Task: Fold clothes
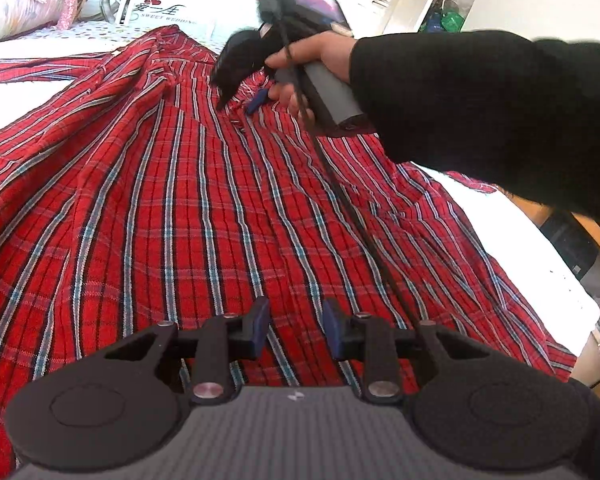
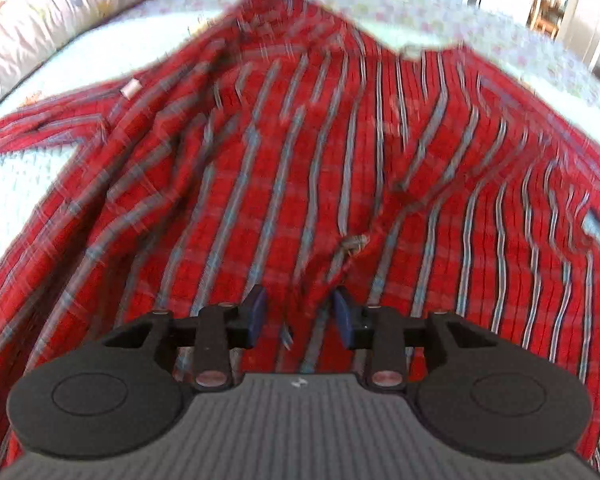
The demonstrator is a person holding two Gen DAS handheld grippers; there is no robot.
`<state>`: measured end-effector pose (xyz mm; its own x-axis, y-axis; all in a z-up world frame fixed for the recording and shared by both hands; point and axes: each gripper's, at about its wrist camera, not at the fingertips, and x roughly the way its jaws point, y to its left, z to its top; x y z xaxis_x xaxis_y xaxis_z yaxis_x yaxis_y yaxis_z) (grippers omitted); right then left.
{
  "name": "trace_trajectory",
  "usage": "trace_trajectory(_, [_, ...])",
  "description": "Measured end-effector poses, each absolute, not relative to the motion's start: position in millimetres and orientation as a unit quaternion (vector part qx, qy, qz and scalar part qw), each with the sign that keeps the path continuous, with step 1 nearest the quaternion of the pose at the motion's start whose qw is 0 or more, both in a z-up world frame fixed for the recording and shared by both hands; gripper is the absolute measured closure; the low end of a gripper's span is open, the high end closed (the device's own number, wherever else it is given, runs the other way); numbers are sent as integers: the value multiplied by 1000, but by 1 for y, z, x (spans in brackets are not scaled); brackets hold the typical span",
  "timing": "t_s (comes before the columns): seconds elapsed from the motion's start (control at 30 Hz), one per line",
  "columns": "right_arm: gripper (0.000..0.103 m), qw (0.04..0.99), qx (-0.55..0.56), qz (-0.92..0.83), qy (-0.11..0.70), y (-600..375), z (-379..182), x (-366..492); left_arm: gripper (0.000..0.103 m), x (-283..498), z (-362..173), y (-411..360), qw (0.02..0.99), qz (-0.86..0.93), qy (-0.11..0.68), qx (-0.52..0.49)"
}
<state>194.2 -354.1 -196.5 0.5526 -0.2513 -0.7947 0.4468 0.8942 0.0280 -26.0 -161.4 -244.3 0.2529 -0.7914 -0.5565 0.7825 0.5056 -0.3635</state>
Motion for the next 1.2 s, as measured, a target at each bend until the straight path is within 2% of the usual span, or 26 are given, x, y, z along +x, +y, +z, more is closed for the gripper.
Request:
trace_trajectory(0.07, [58,888,132,-191,398,-351,-183,183,72,-25,-245,-161,790,-498,357,-8])
trace_trajectory(0.27, [55,908,111,-253,315,-367,-155,145,71,-29,-245,-161,790,-499,356,-5])
trace_trajectory(0.3, [51,906,119,-264,308,-377,-152,148,71,-29,-245,-161,791,-499,355,-5])
trace_trajectory(0.5, [51,904,102,-298,290,-427,-130,185,71,-25,-246,-162,786,-502,361,-15])
trace_trajectory(0.67, [51,892,110,-314,305,-461,-150,231,70,-20,-248,-162,779,-505,370,-24])
trace_trajectory(0.77, [53,844,219,-266,411,-483,-209,248,70,-18,-248,-162,777,-507,374,-28])
trace_trajectory(0.97, [51,899,227,-282,246,-455,-186,174,70,-18,-247,-160,774,-509,376,-31])
trace_trajectory(1.07, [49,895,241,-300,225,-459,-162,128,69,-19,-247,-160,773,-510,375,-30])
trace_trajectory(1.1, [47,893,246,-306,220,-465,-154,106,69,-20,-246,-160,774,-511,374,-29])
trace_trajectory(1.13, [40,892,244,-313,217,-468,-150,88,68,-21,-246,-160,774,-512,373,-27])
trace_trajectory(1.2, [36,886,236,-332,220,-479,-142,50,68,-24,-246,-161,775,-513,368,-23])
